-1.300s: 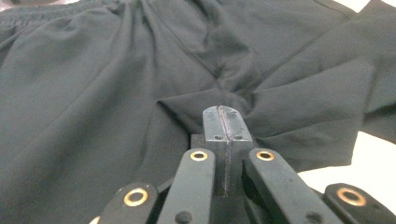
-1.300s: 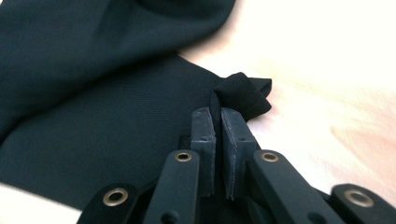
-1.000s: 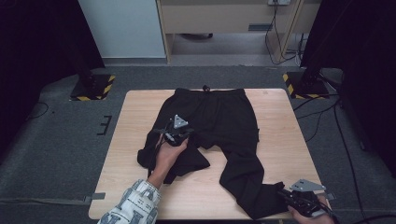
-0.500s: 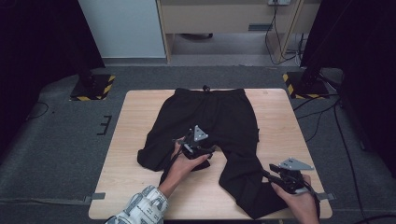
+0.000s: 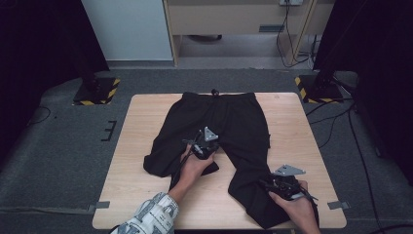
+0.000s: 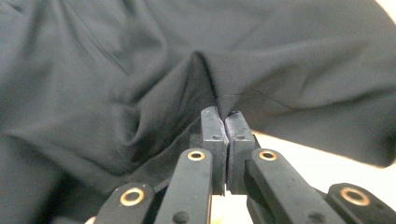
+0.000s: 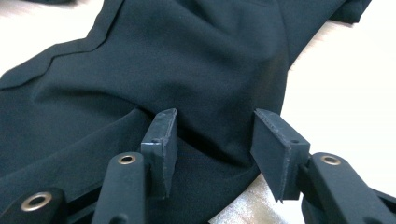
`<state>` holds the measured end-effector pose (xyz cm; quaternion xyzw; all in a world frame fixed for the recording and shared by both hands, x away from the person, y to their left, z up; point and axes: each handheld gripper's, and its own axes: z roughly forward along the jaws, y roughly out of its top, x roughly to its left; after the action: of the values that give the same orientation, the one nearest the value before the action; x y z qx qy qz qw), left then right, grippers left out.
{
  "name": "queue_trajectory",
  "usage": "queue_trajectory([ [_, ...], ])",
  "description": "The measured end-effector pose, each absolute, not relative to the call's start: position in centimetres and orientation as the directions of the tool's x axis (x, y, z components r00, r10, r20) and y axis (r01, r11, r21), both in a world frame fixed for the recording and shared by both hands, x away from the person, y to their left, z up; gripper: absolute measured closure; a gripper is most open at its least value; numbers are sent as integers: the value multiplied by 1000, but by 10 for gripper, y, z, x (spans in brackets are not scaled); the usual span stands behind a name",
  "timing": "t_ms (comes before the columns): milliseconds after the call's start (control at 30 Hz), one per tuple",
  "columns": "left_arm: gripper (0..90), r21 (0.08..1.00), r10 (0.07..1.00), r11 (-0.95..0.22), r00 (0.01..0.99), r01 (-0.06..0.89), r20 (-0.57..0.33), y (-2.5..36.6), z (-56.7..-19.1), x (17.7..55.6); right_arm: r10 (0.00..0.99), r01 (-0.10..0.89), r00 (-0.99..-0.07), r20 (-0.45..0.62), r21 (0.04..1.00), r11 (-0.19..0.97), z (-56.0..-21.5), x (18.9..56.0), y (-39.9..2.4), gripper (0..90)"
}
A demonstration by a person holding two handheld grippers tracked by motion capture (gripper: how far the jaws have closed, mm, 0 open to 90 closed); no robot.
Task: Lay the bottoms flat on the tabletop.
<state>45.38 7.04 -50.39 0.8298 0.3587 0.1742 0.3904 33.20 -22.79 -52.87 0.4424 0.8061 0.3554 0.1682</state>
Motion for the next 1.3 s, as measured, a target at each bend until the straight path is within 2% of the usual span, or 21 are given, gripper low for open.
queue_trajectory([
  [100, 881, 792, 741, -408, 671, 454, -2, 79, -493, 453, 825, 574, -565, 9, 722, 386, -530, 329, -227, 498],
  [300, 880, 787, 760, -383, 649, 483, -29, 101, -489, 459, 811, 578, -585, 17, 710, 402, -528, 319, -230, 501],
  [400, 879, 773, 738, -415, 675, 479, -22, 99, -492, 457, 787, 566, -617, 16, 704, 430, -527, 312, -232, 495],
  [533, 867, 760, 734, -446, 679, 472, 9, 96, -494, 454, 774, 565, -631, 51, 714, 414, -519, 312, -237, 432],
  [667, 871, 750, 731, -458, 682, 477, 13, 99, -496, 454, 798, 544, -601, 49, 756, 363, -503, 316, -248, 476],
  [733, 871, 746, 732, -459, 681, 484, 8, 101, -498, 453, 807, 541, -588, 58, 770, 339, -497, 320, -255, 535],
  [900, 852, 742, 731, -449, 682, 498, -15, 103, -502, 450, 842, 581, -538, 29, 736, 346, -502, 351, -255, 603],
  [1067, 848, 743, 725, -458, 689, 488, -6, 102, -503, 444, 857, 609, -515, 8, 707, 359, -509, 394, -243, 634],
  [1300, 851, 742, 709, -470, 705, 478, -5, 96, -504, 439, 879, 655, -476, -33, 654, 379, -514, 429, -239, 698],
])
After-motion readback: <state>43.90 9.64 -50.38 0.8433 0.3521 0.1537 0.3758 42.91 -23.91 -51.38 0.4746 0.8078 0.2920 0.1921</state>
